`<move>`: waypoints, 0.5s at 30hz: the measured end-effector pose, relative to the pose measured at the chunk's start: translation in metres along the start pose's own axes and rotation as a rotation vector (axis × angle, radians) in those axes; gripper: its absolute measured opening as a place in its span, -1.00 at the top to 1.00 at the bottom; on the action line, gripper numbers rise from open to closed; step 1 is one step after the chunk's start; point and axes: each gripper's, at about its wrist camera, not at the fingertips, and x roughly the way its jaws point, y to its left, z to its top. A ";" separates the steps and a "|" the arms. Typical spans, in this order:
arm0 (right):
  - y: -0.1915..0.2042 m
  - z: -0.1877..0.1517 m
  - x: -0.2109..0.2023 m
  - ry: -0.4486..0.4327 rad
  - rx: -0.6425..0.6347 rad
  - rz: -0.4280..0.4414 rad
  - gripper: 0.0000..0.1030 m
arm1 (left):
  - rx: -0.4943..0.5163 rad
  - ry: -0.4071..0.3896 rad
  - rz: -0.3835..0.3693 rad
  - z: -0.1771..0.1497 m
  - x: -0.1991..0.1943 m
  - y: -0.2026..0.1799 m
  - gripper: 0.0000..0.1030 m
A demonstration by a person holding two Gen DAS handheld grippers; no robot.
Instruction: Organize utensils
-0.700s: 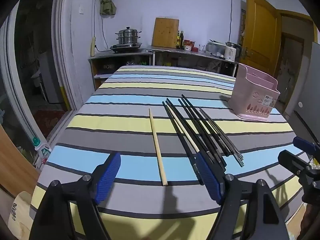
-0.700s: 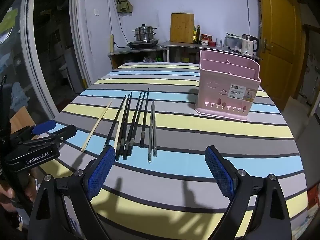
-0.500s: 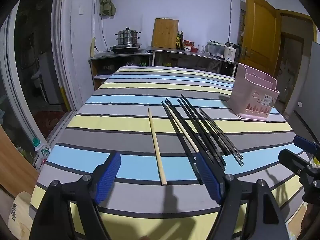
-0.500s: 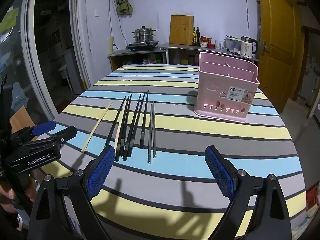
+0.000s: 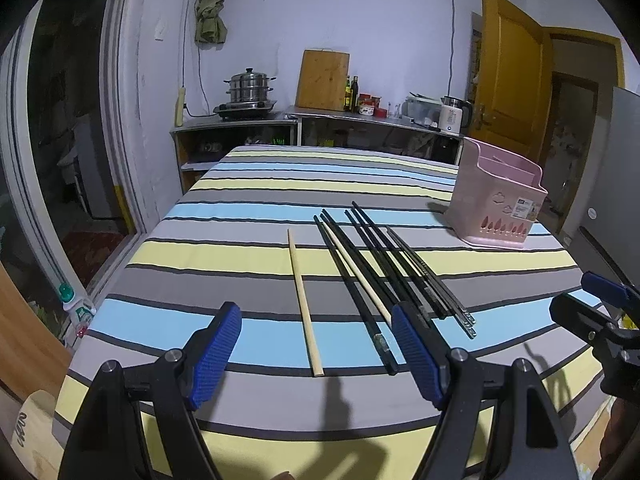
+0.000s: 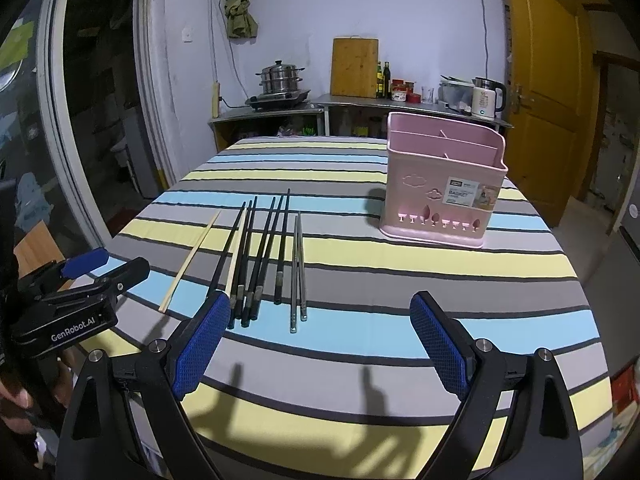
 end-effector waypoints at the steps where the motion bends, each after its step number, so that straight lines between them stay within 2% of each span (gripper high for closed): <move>1: 0.000 0.000 0.000 0.001 0.000 0.000 -0.78 | 0.002 -0.002 0.000 0.000 0.000 -0.001 -0.51; 15: 0.003 0.000 -0.001 -0.001 0.002 0.002 -0.78 | 0.010 -0.009 -0.005 0.001 -0.003 -0.004 -0.51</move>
